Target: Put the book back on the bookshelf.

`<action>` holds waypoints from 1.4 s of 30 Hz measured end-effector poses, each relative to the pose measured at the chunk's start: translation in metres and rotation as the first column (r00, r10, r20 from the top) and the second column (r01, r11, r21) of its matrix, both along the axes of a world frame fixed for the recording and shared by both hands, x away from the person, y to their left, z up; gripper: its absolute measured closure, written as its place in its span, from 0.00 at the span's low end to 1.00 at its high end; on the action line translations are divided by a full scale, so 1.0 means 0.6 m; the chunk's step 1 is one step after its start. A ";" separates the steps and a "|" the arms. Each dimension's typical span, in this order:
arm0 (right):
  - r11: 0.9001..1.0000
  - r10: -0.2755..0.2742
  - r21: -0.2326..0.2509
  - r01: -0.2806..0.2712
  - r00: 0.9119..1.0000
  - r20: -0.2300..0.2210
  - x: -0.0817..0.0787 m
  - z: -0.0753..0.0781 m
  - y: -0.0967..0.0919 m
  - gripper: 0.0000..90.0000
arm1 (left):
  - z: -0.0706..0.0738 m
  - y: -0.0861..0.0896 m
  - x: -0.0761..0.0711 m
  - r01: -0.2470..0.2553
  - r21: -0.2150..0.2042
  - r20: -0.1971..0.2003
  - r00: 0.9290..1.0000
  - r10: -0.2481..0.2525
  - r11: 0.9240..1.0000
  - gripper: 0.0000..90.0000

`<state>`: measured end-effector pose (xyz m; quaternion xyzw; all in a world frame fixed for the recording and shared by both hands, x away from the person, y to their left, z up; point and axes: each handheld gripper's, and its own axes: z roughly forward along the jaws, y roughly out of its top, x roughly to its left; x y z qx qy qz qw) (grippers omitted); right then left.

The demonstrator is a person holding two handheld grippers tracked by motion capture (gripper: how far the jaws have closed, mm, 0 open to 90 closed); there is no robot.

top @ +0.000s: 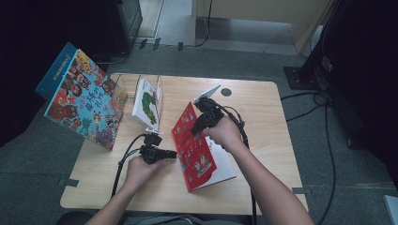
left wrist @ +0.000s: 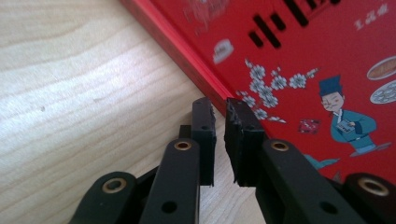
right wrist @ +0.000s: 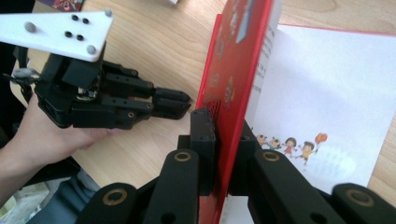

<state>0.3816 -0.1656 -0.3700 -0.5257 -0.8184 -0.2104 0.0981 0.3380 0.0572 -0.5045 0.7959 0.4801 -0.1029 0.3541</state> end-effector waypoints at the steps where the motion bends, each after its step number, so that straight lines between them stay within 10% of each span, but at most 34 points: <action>1: 1.000 0.008 -0.006 -0.008 1.000 -0.001 0.001 0.002 0.000 0.95 | 0.000 0.000 0.000 0.000 0.000 0.000 1.000 0.000 1.000 0.88; 15: 0.991 0.091 -0.105 -0.088 0.996 0.023 -0.005 0.026 0.019 0.98 | 0.008 0.007 0.001 -0.002 -0.051 0.024 1.000 0.004 0.999 0.68; 30: 0.996 0.089 -0.005 -0.089 0.992 0.085 -0.011 0.070 -0.022 0.98 | 0.015 -0.006 0.008 0.035 -0.072 0.056 0.998 -0.031 0.997 0.53; 42: 0.985 0.090 0.136 -0.107 0.988 0.127 -0.023 0.070 -0.060 0.98 | 0.029 -0.007 0.032 0.029 -0.277 0.020 1.000 -0.024 0.960 0.45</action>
